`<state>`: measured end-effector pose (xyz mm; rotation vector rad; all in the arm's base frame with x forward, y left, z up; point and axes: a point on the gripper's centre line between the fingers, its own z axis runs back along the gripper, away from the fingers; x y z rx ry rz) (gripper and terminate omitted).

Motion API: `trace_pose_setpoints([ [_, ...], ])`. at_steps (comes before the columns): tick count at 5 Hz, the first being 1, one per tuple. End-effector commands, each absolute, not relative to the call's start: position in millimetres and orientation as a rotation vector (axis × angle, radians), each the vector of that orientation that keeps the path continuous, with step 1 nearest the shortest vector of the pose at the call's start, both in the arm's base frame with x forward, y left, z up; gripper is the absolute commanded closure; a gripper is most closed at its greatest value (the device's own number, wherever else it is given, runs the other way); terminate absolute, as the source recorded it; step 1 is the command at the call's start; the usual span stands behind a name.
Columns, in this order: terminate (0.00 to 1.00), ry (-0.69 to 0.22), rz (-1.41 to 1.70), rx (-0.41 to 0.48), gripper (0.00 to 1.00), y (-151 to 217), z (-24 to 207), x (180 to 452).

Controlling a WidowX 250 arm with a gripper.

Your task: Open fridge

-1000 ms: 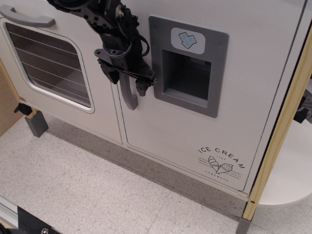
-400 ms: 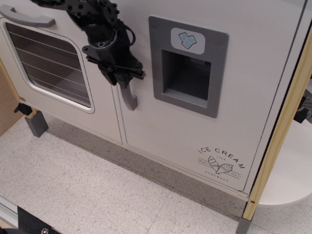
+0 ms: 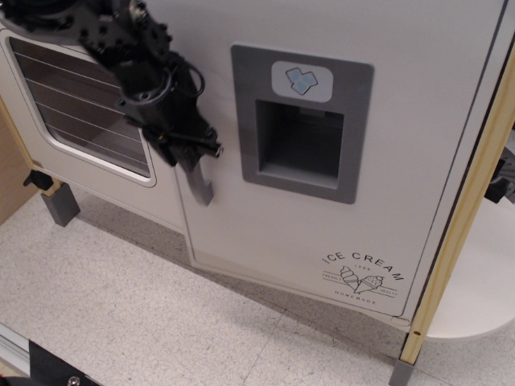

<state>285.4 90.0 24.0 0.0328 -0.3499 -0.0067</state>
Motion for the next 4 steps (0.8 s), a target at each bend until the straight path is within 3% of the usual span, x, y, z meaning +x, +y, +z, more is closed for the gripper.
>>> trace_pose_setpoints([
  [1, 0.00, -0.358, 0.045, 0.071, 0.00, 92, 61, 255],
  [2, 0.00, -0.235, 0.135, 0.062, 0.00, 109, 54, 244],
  [3, 0.00, -0.217, 0.137, 0.089, 0.00, 128, 42, 233],
  [4, 0.00, -0.199, 0.219, 0.072, 0.00, 156, 33, 243],
])
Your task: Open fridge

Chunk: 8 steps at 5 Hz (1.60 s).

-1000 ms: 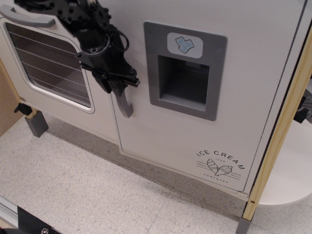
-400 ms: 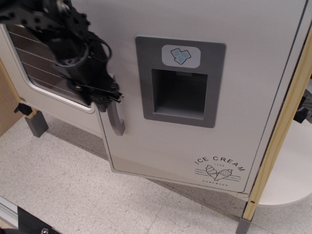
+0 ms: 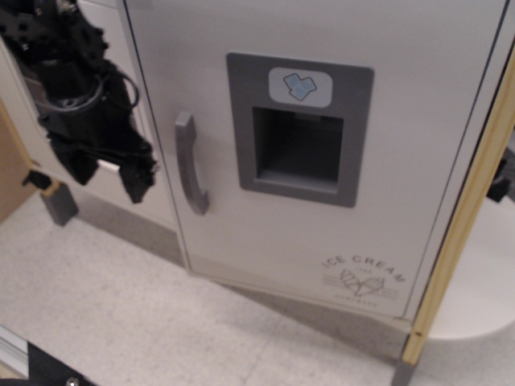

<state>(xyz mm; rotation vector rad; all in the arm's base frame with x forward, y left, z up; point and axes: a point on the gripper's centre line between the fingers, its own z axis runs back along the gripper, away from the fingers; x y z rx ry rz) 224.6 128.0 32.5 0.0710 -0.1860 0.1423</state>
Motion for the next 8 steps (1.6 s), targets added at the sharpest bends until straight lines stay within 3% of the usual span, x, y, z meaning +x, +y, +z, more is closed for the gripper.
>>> trace_pose_setpoints([
  [1, 0.00, -0.239, 0.342, 0.069, 0.00, 186, 37, 265],
  [3, 0.00, -0.277, 0.484, 0.105, 0.00, 212, 37, 304],
  [5, 0.00, -0.271, 0.482, 0.069, 0.00, 188, 38, 325],
  [8, 0.00, -0.267, 0.286, -0.002, 0.00, 150, 48, 305],
])
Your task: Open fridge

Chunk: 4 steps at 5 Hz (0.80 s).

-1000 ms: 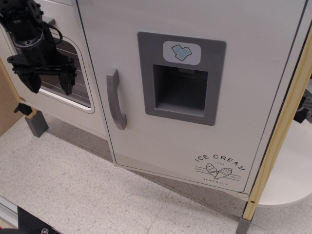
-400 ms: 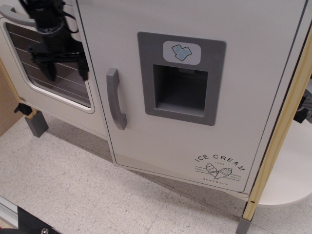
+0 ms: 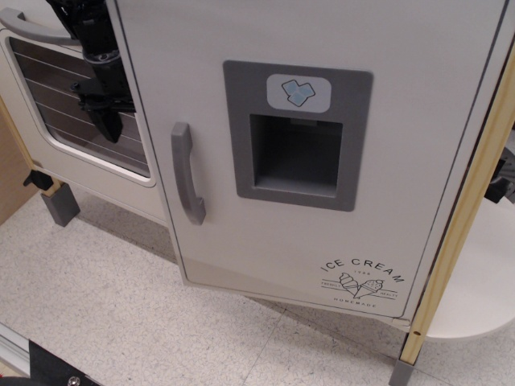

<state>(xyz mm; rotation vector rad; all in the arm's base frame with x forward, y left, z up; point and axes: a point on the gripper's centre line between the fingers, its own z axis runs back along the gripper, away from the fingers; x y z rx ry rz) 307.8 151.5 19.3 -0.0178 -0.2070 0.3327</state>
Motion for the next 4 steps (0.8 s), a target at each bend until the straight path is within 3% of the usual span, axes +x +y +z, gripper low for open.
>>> trace_pose_setpoints([
  [1, 0.00, -0.267, 0.223, -0.008, 0.00, 147, 55, 283],
  [4, 0.00, -0.227, 0.011, -0.031, 0.00, 105, 69, 207],
])
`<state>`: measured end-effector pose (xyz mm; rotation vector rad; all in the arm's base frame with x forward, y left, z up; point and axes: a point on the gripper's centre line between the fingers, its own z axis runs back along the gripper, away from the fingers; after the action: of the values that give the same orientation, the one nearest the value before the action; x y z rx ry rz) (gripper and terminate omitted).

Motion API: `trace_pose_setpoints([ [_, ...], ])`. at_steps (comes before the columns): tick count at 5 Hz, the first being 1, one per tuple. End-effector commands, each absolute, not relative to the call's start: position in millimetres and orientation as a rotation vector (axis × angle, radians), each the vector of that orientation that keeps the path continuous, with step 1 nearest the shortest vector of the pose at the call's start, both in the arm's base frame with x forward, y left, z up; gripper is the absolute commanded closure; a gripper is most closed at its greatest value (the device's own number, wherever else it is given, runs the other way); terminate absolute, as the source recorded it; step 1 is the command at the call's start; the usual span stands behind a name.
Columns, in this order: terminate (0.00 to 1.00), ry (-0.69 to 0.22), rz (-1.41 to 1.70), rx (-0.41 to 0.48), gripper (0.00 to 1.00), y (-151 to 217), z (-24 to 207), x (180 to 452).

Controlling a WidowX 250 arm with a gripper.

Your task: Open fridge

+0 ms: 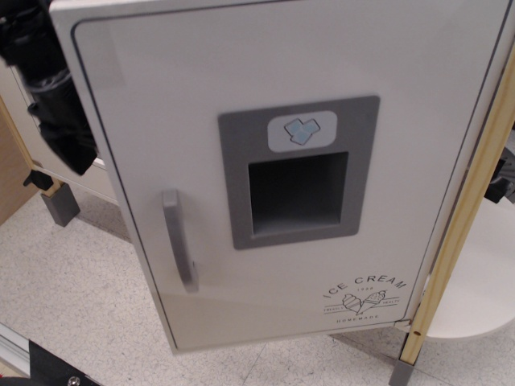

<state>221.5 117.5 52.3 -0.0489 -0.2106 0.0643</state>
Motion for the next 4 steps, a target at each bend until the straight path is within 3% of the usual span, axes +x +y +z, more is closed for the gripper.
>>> trace_pose_setpoints([
  [1, 0.00, -0.214, -0.015, -0.045, 0.00, 80, 74, 197],
  [4, 0.00, -0.192, -0.117, -0.080, 0.00, 14, 80, 187],
])
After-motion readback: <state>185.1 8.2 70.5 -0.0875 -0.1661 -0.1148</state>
